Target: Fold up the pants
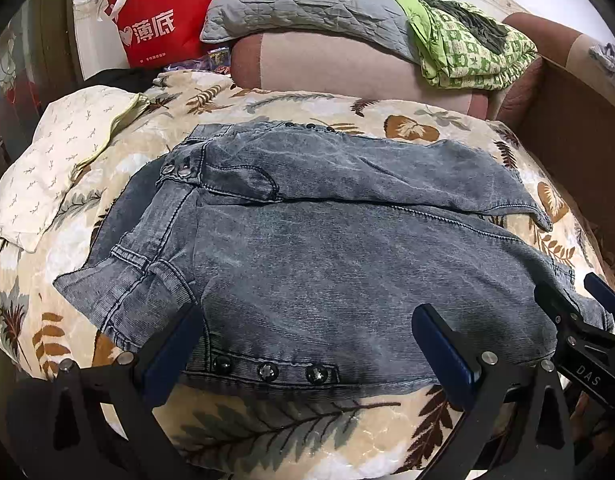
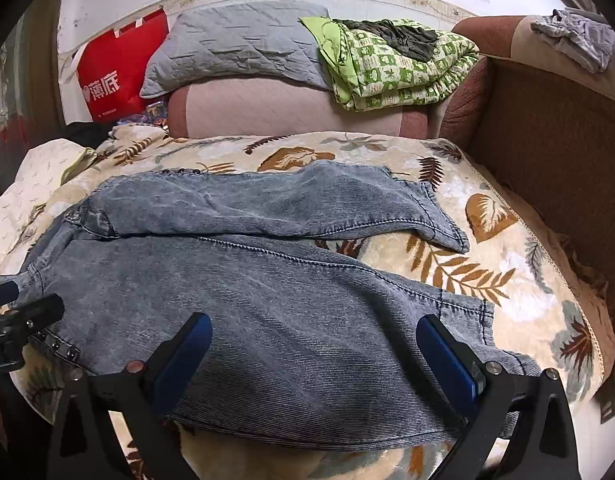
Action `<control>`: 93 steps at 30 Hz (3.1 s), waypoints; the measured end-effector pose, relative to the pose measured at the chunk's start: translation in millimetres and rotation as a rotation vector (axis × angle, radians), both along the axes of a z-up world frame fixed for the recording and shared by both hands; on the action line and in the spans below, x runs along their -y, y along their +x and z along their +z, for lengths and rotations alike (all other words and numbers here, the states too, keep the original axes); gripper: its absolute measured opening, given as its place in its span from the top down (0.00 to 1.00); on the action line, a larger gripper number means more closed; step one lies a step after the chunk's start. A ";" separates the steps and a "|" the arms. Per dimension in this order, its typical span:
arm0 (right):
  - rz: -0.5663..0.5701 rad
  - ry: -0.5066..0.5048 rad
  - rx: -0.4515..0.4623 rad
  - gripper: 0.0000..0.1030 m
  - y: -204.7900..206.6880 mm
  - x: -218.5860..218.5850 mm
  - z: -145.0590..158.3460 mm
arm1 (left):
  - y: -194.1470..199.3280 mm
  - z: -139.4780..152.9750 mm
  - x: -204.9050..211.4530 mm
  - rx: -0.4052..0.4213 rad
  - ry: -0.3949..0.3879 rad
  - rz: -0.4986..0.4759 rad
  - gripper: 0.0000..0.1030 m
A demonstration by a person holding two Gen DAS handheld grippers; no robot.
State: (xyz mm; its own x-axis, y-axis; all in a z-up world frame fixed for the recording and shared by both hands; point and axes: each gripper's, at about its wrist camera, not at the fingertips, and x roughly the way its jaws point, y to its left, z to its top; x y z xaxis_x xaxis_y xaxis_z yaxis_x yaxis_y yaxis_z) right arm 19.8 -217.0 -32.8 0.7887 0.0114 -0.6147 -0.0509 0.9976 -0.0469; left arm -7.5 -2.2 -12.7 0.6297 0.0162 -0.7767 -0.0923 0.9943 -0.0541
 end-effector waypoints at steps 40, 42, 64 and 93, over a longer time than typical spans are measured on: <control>-0.298 0.865 -0.257 0.03 -51.6 202.3 -31.0 | -6.8 -60.0 -191.0 -0.038 -0.495 0.489 0.00; -0.338 0.897 -0.294 0.09 -49.1 214.2 -39.6 | -4.9 -60.4 -189.0 -0.043 -0.481 0.492 0.00; -0.385 0.438 -0.266 0.50 -9.5 203.8 -17.3 | 8.1 -63.0 -170.9 -0.118 -0.316 0.442 0.00; -0.173 0.337 -0.390 0.27 95.8 187.0 -32.4 | -12.7 -45.8 -207.0 -0.059 -0.533 0.429 0.02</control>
